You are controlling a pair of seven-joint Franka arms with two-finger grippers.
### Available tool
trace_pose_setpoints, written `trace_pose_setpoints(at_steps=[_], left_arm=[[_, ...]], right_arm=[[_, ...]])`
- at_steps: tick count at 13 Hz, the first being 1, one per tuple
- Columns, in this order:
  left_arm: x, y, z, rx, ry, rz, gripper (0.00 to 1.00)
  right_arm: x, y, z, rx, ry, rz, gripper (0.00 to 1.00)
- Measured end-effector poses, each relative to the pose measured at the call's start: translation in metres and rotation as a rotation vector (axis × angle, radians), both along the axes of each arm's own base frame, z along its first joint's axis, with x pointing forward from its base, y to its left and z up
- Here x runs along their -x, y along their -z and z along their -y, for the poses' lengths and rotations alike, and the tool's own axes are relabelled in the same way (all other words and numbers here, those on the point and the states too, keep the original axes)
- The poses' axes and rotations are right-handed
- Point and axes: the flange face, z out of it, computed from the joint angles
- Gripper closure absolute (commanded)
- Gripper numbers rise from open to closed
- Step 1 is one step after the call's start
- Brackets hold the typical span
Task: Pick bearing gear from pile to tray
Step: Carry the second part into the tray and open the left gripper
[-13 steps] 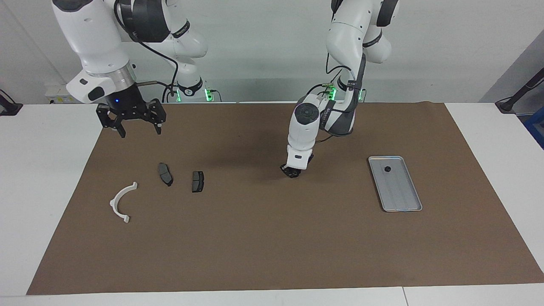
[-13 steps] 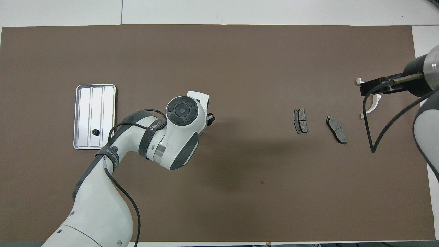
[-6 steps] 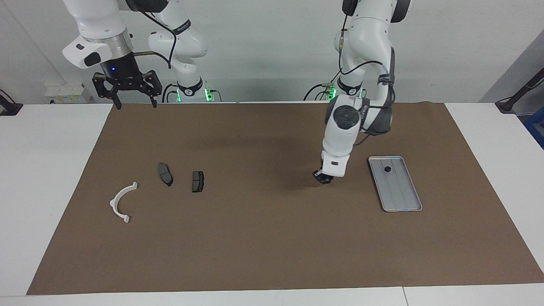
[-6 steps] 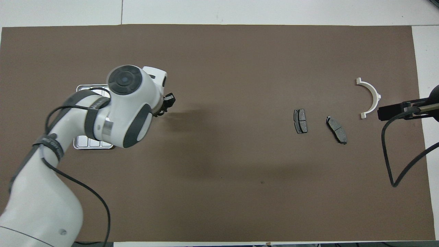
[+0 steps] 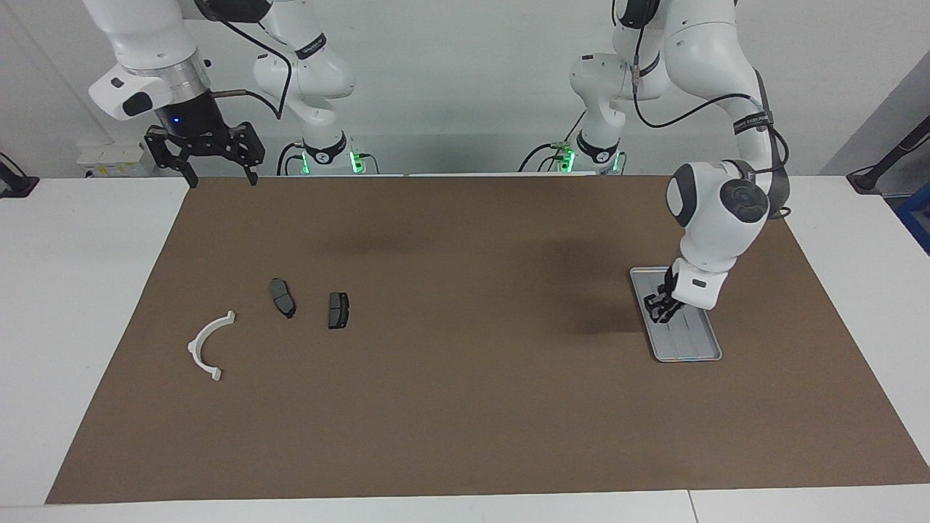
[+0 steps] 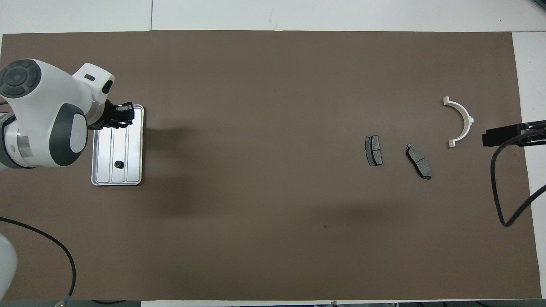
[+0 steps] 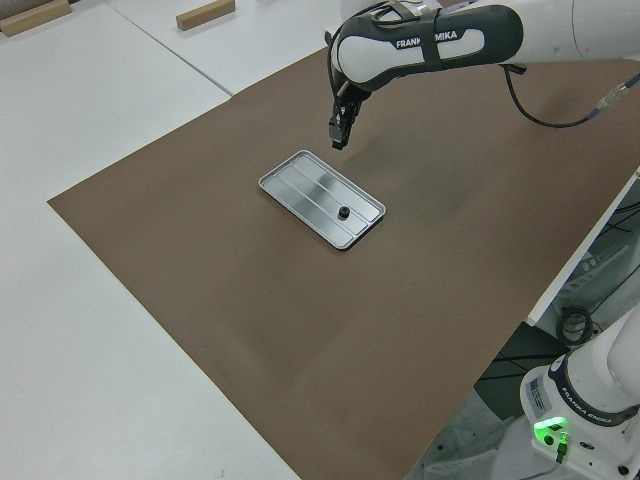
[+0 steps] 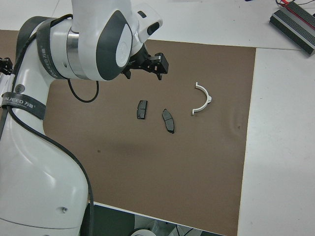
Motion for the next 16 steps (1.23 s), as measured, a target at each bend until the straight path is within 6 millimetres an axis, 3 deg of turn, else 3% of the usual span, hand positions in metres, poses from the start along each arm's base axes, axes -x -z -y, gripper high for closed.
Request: trace_pose_setpoints(at_steps=[3,8,16], left_arm=[[-0.002,0.016,-0.019,-0.003,0.023,0.018,0.91],[0.004,0.046,-0.027,-0.006,0.029,0.014,0.91],[0.014,0.063,-0.039,-0.007,0.017,0.001,0.90]], right_arm=[[0.000,0.002,0.010,-0.007,0.015,-0.003,0.00],[-0.007,0.014,-0.001,-0.005,-0.004,-0.026,0.00],[-0.010,0.018,-0.003,-0.004,-0.009,-0.035,0.00]])
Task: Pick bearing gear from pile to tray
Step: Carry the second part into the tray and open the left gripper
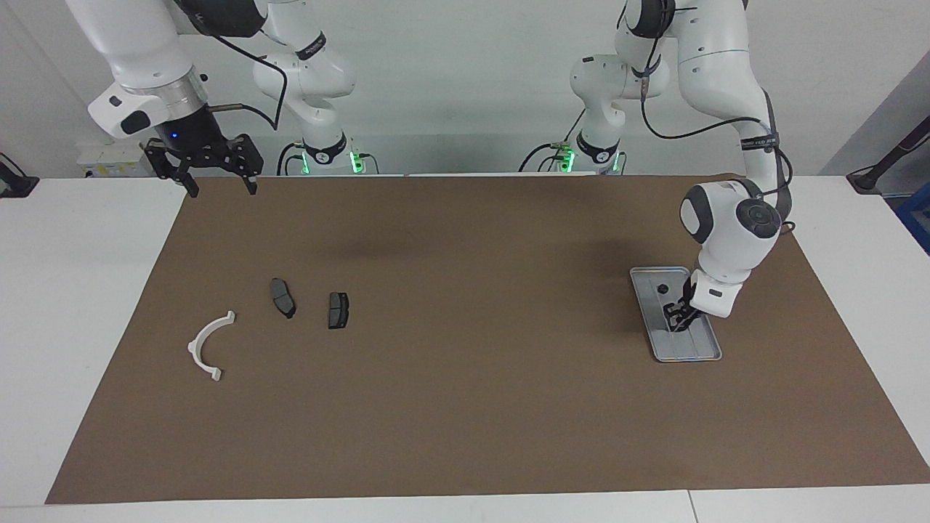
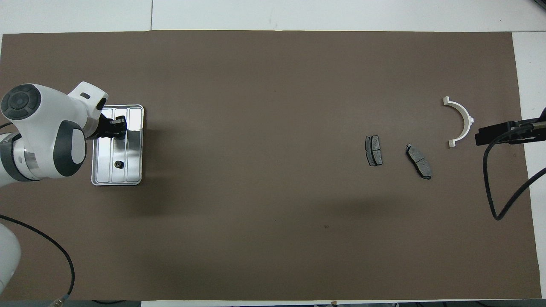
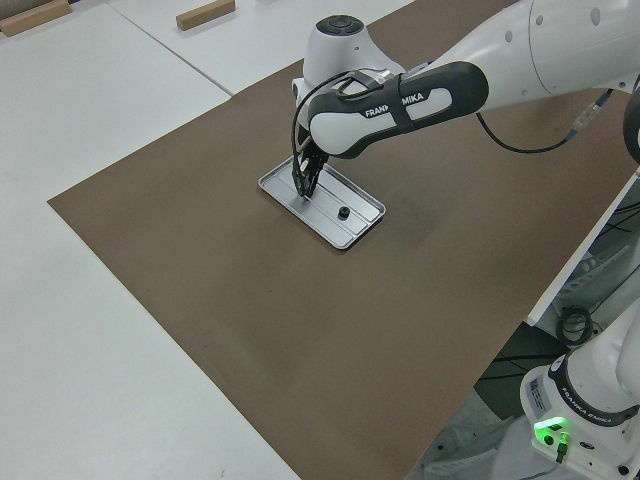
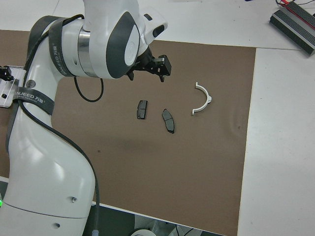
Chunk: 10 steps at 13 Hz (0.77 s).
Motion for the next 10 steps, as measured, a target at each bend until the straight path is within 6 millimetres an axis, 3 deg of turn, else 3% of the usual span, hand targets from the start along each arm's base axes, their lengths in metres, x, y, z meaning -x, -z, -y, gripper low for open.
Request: trace_pose_setpoints(at_steps=[9,10], left_arm=[[0.0028,0.0046,-0.0001,0.000,0.001,0.004,0.88],[0.0028,0.0046,0.0000,0.000,0.001,0.004,0.83]], right_arm=[[0.0000,-0.0007,-0.0025,0.000,-0.005,0.001,0.00],[0.0000,-0.0007,-0.0032,0.001,-0.006,0.001,0.00]])
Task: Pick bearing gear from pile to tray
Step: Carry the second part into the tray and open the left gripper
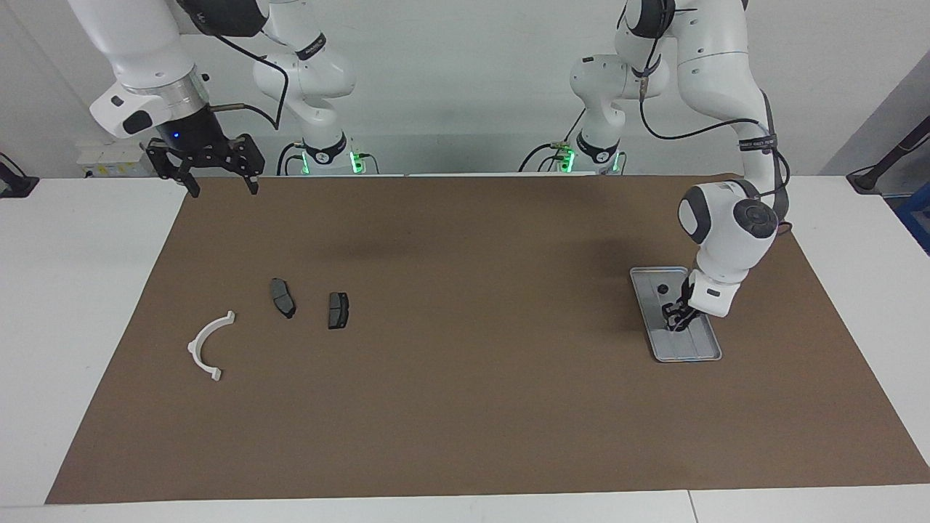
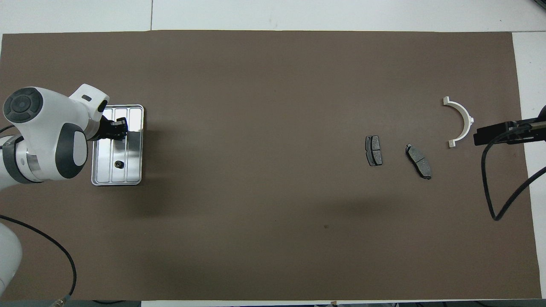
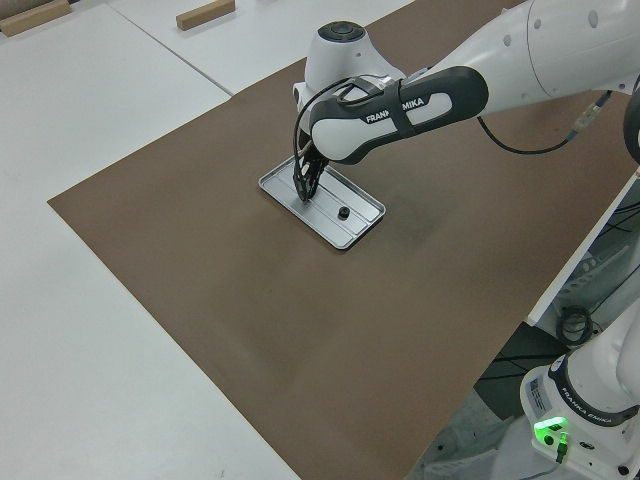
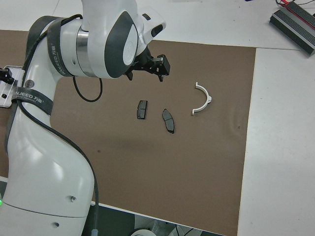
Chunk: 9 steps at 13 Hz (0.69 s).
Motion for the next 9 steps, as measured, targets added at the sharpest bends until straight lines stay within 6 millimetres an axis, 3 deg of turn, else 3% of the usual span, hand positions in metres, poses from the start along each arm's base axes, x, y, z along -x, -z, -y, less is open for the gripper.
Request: trace_pose_setpoints(at_steps=[1,2,3,6,9], left_arm=[[0.000,0.000,0.000,0.000,0.000,0.000,0.70],[0.000,0.000,0.000,0.000,0.000,0.000,0.47],[0.000,0.000,0.000,0.000,0.001,0.000,0.17],[0.000,0.000,0.001,0.000,0.003,0.001,0.00],[-0.007,-0.019,0.004,0.003,0.008,-0.010,0.00]], right_arm=[[0.000,0.000,0.000,0.000,-0.001,0.000,0.00],[0.000,0.000,-0.001,0.000,-0.001,-0.001,0.00],[0.000,0.000,-0.001,0.000,-0.002,-0.002,0.00],[0.001,0.000,-0.002,0.000,-0.003,-0.006,0.00],[0.001,0.000,-0.002,0.000,-0.003,-0.006,0.00]])
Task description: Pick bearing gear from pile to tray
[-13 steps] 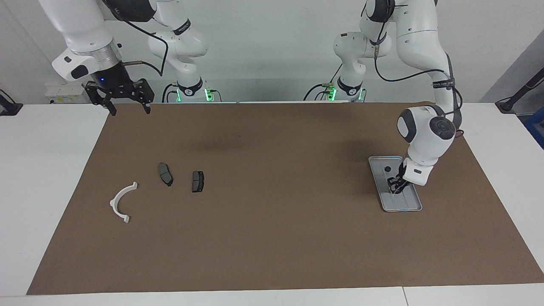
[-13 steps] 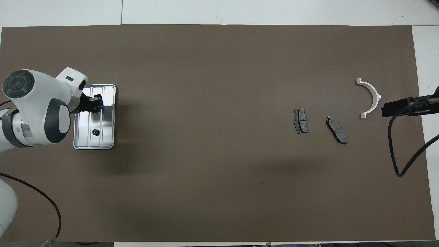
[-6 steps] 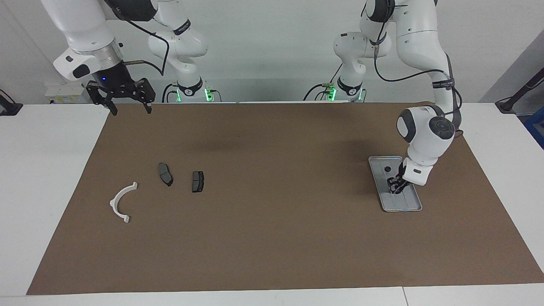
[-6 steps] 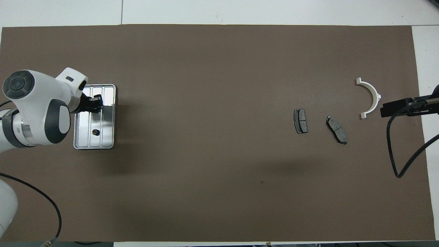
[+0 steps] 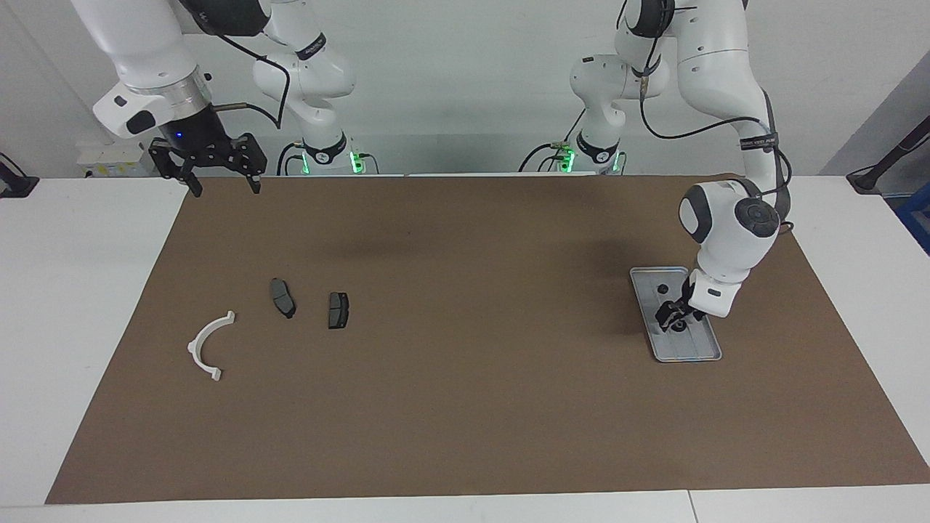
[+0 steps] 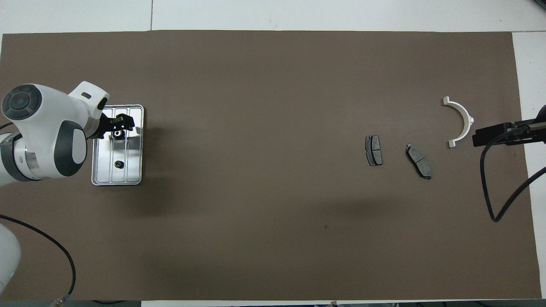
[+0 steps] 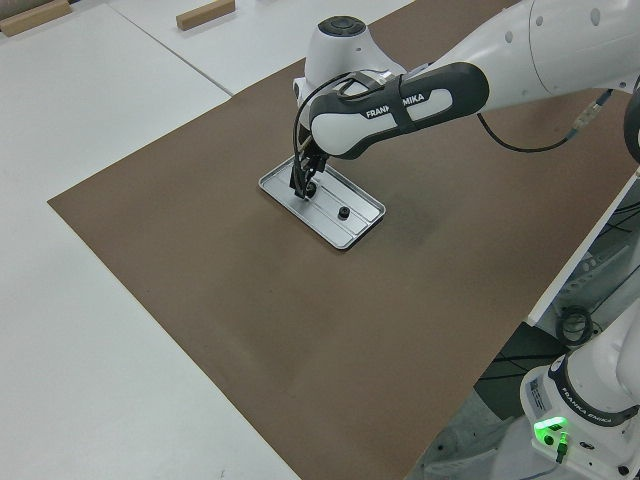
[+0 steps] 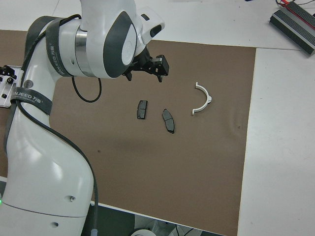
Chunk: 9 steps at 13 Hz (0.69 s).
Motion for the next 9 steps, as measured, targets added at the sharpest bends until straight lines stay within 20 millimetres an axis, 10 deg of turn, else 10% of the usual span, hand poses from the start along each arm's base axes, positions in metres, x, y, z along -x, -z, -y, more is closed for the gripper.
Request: trace_pose_setpoints(at_steps=[4,9], left_arm=[[0.002,-0.093,-0.004,0.007,-0.010,-0.042,0.00],[0.054,-0.189,-0.005,0.023,-0.007,-0.104,0.00]], right_arm=[[0.000,0.000,0.000,0.000,0.000,0.000,0.00],[0.000,0.000,0.000,0.000,0.000,0.000,0.00]])
